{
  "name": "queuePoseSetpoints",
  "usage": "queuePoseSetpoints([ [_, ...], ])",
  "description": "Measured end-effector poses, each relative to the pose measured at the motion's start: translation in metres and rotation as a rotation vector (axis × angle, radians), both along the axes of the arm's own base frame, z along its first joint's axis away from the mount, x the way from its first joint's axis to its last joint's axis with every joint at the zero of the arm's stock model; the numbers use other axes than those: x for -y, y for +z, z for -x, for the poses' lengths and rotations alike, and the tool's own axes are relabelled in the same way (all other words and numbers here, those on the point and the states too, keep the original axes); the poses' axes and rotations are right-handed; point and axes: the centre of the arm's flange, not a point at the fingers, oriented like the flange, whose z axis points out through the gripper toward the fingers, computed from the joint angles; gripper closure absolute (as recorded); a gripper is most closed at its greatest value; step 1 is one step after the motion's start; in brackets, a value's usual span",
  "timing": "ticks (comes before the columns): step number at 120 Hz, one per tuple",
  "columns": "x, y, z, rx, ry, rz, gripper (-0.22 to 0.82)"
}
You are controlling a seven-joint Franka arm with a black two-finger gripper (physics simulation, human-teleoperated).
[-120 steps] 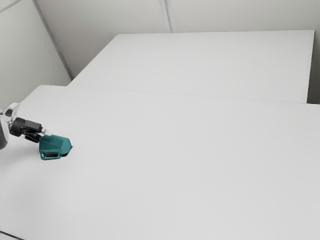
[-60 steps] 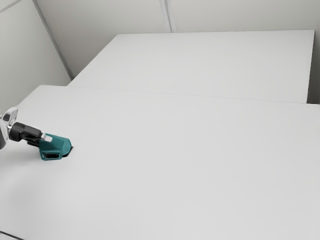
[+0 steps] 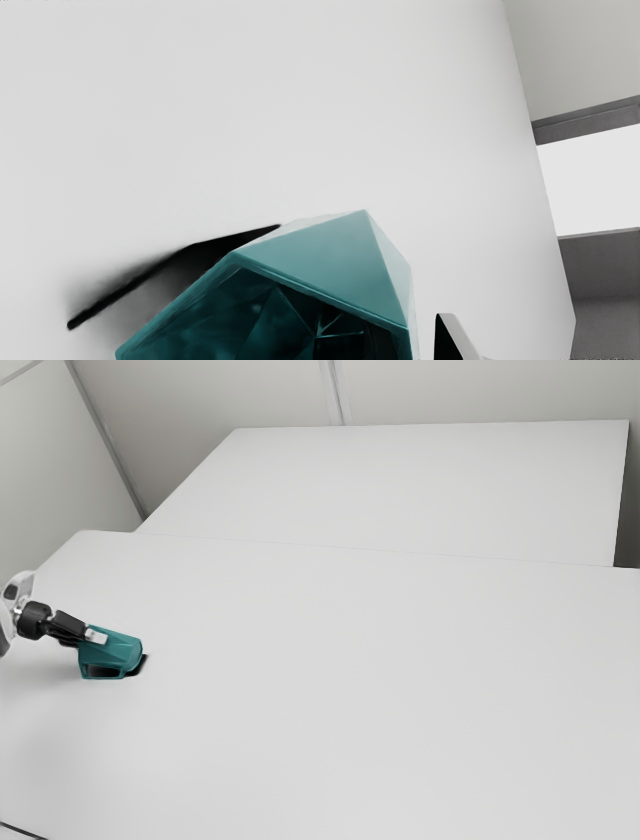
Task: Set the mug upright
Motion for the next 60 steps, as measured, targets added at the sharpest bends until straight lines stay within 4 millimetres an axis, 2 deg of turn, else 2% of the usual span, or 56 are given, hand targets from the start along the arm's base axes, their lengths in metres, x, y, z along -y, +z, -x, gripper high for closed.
queuePoseSetpoints([
  [20,0.005,0.009,-0.005,0.011,-0.017,0.0,0.74],
  [36,0.017,0.04,-0.014,0.036,-0.051,-0.053,0.76],
  [49,0.042,0.076,-0.022,0.051,-0.1,-0.138,0.77],
  [60,0.069,0.092,-0.029,0.053,-0.141,-0.211,0.78],
])
